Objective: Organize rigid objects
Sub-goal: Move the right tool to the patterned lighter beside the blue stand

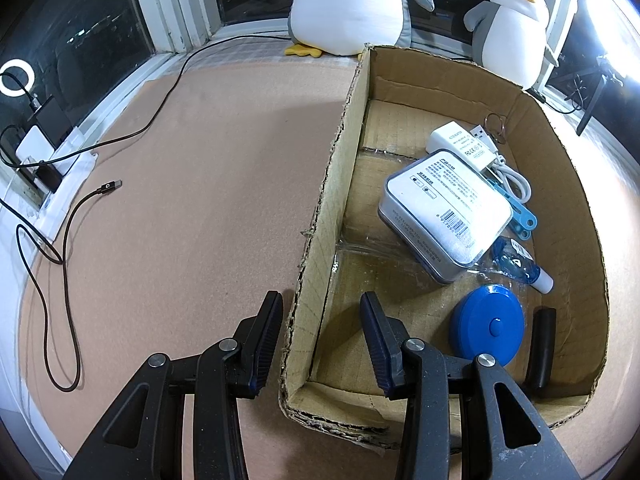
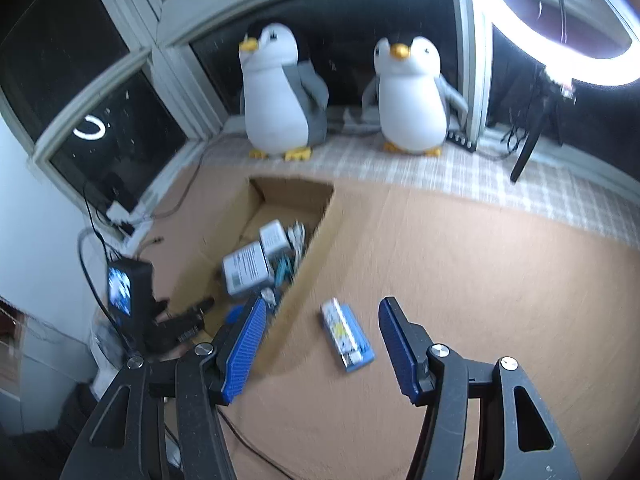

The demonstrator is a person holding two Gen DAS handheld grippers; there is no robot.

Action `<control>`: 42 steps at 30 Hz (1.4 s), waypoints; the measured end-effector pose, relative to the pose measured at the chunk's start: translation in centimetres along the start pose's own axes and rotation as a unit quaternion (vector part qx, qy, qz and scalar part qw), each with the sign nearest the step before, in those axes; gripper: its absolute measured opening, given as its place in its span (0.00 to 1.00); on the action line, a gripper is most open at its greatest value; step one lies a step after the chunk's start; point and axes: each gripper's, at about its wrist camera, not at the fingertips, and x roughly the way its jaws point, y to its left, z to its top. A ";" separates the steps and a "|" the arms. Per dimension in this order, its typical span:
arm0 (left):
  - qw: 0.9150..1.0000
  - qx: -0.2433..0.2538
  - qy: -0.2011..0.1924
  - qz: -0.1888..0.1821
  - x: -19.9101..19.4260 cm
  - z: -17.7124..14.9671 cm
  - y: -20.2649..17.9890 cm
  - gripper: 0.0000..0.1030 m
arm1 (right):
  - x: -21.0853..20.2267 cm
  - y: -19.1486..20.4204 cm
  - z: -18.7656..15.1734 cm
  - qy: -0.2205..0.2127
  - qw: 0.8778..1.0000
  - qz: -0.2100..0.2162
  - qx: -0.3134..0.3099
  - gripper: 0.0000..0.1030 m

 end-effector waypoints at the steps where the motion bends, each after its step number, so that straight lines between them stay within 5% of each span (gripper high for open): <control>1: 1.000 0.001 0.000 0.001 0.0 0.0 0.0 0.42 | 0.8 -0.1 -0.6 0.006 1.000 0.002 0.000 0.53; 19: 1.000 0.002 0.001 0.005 0.0 -0.1 0.0 0.42 | 14.0 -1.5 -3.5 0.113 0.989 -0.050 -0.076 0.53; 32: 1.000 0.002 0.001 0.005 0.0 -0.1 0.0 0.42 | 15.1 -2.6 -3.2 0.126 0.988 -0.043 -0.075 0.36; 42: 1.000 0.002 0.001 0.005 0.0 -0.1 0.0 0.42 | 14.6 -5.1 -2.4 0.123 0.988 -0.070 -0.064 0.35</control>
